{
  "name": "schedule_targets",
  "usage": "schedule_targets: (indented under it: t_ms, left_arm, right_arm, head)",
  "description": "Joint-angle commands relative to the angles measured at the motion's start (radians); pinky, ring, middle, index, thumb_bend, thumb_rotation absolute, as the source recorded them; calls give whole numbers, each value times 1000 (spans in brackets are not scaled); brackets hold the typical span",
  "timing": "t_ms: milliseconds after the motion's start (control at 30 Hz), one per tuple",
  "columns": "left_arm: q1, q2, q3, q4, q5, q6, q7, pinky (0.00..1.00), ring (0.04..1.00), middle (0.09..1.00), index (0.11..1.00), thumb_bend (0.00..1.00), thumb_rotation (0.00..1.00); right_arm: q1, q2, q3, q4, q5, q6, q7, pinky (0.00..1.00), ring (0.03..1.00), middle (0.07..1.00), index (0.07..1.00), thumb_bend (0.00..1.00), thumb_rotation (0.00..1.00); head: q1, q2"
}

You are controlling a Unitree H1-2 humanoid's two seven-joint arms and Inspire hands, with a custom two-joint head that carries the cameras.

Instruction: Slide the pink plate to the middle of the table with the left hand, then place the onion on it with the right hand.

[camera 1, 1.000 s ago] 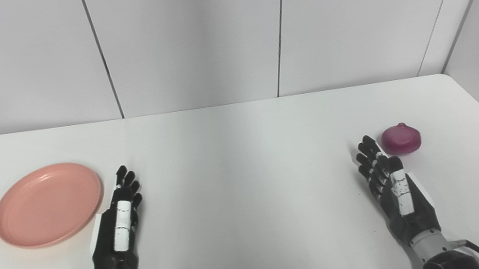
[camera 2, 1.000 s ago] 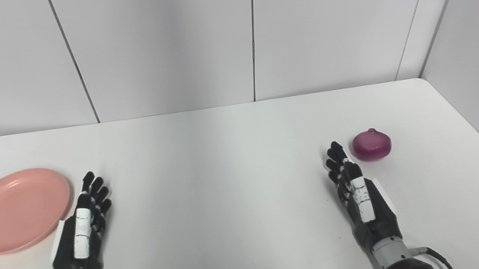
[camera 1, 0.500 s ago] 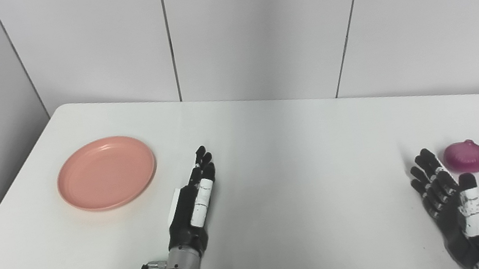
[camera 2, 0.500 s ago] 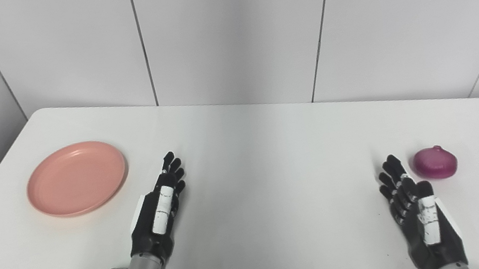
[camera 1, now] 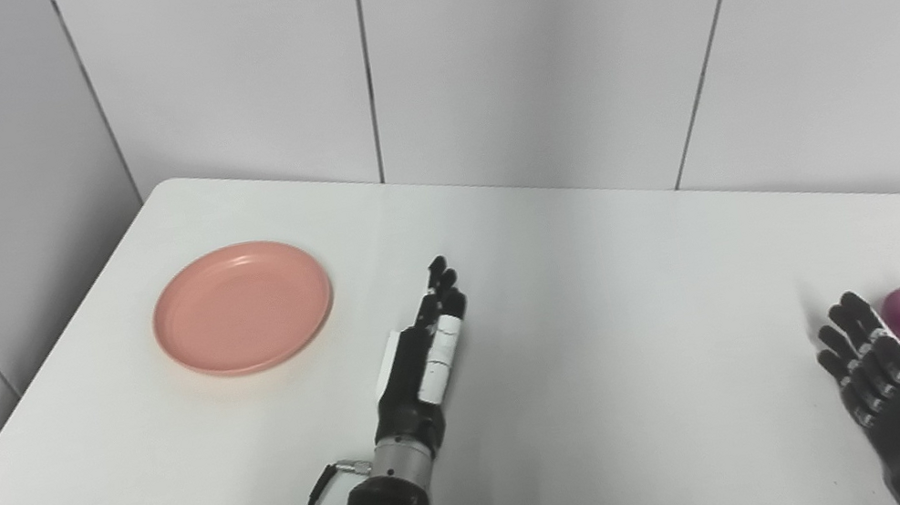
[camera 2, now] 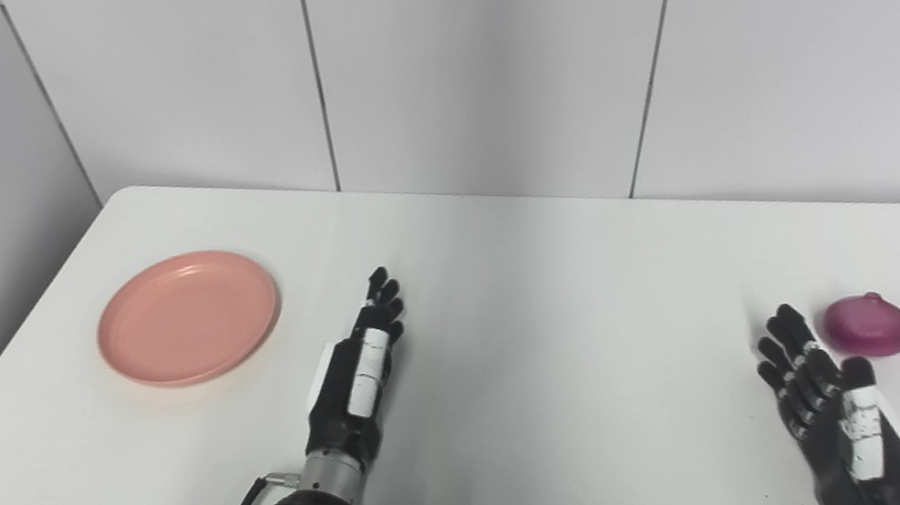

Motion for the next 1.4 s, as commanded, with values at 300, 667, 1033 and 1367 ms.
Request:
schedule_targets:
  t_ms: [300, 667, 1033, 1367]
  left_arm:
    - [48, -4, 6, 124, 2, -69, 5, 1000, 1000, 1000, 1000, 788, 948]
    - [31, 2, 40, 82, -63, -45, -19, 1000, 1000, 1000, 1000, 852, 902]
    - [-142, 140, 104, -248, -229, 230, -121, 944, 932, 957, 960, 893, 902]
    - [-346, 317, 190, -125, -268, 181, -189, 733, 832, 883, 850, 936, 903]
  right_arm:
    - [76, 16, -1, 108, -23, -10, -3, 1000, 1000, 1000, 1000, 990, 1000]
    - [52, 30, -10, 170, -37, -47, -3, 1000, 994, 988, 1000, 925, 1000]
    - [44, 47, -13, 185, -40, -60, -3, 1000, 997, 984, 1000, 952, 1000]
    - [41, 57, -17, 184, -44, -70, -2, 1000, 970, 960, 992, 961, 1000]
  head:
    - [9, -23]
    - [13, -53]
    - [7, -67]
    - [3, -69]
